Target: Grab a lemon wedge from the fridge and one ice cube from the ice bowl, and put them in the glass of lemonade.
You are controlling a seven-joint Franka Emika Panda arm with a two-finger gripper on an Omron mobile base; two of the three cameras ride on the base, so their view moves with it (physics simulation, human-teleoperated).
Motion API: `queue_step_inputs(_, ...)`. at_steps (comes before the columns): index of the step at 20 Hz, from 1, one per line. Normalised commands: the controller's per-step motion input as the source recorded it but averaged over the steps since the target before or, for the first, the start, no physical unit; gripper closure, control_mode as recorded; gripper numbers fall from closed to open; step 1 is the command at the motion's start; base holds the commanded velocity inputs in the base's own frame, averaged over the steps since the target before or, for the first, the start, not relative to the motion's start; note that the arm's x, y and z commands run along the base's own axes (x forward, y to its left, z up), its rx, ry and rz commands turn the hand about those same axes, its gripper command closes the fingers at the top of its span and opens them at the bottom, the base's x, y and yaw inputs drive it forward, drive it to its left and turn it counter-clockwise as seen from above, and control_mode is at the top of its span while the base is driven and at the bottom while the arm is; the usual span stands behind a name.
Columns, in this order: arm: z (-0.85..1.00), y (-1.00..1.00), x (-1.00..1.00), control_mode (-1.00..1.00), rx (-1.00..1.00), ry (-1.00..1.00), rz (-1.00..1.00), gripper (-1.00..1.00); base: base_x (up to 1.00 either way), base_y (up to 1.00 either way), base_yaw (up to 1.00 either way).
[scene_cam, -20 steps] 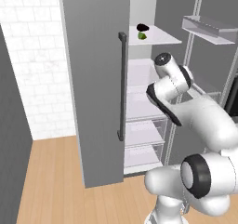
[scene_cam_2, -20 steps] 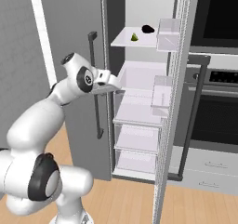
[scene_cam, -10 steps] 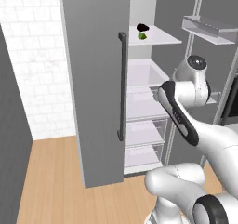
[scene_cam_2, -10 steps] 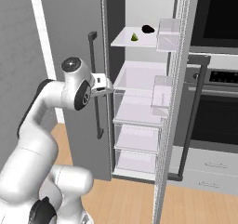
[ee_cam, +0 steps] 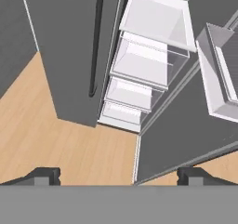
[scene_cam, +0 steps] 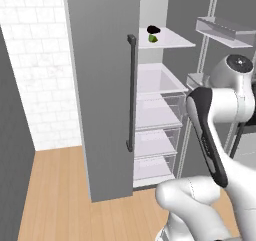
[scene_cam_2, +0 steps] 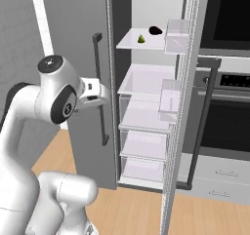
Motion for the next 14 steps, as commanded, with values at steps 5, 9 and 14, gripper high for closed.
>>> queue_step_inputs(5,0.10,0.26,-0.68,-1.00,0.02,0.15,-0.14,-1.00,0.00,0.00,0.00)
queue_step_inputs(9,-0.03,0.59,-0.03,-1.00,0.14,0.00,-0.05,-1.00,0.00,0.00,0.00)
queue_step_inputs(14,-0.03,0.33,-0.70,-1.00,0.12,-0.01,0.00,-1.00,0.00,0.00,0.00)
